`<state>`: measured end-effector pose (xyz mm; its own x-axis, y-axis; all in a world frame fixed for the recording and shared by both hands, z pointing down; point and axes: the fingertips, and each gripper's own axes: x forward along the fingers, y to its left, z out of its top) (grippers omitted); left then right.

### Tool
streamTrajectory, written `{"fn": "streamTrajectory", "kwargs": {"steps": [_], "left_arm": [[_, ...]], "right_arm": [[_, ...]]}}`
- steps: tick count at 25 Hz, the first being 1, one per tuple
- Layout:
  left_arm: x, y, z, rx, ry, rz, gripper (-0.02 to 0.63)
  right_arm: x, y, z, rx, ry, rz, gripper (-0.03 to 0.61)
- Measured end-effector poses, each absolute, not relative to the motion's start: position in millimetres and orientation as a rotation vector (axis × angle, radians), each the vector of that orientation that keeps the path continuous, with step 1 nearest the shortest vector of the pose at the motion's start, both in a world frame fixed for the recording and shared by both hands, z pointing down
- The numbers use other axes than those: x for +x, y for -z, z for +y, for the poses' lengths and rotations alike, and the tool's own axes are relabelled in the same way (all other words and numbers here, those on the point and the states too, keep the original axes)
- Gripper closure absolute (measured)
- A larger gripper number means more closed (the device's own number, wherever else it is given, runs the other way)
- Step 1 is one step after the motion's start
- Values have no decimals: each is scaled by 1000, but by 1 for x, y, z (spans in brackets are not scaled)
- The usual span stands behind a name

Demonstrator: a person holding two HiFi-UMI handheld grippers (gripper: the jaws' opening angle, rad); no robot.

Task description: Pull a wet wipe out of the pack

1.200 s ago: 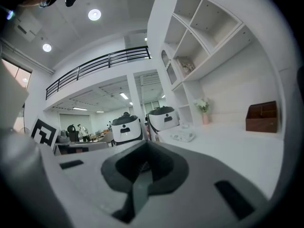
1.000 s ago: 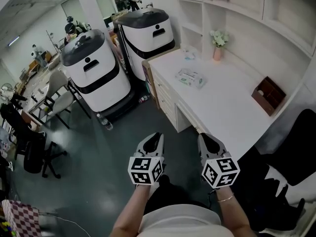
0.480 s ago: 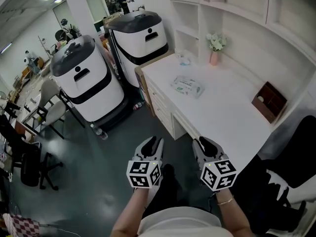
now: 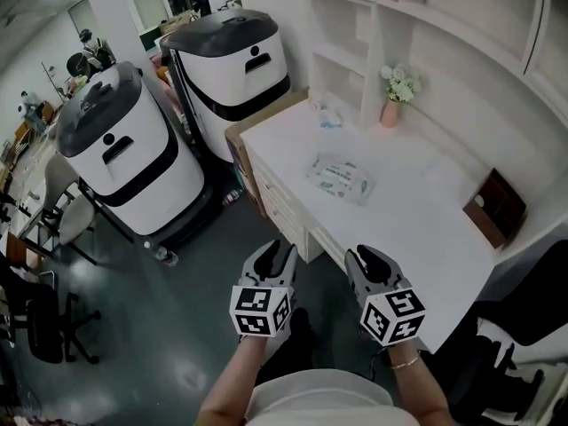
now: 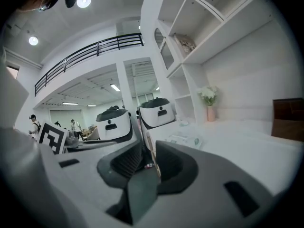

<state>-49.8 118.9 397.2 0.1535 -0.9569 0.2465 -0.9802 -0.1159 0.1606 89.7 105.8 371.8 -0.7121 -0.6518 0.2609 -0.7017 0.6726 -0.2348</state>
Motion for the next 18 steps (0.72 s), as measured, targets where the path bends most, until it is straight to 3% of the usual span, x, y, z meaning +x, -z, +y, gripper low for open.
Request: {"fn": "streamTrajectory", "kwargs": {"steps": [18], "left_arm": [[-105,-398,-16,2305,-166,-1691,485]], "right_arm": [[52,-366,-3,1355,-425,-2585,499]]}}
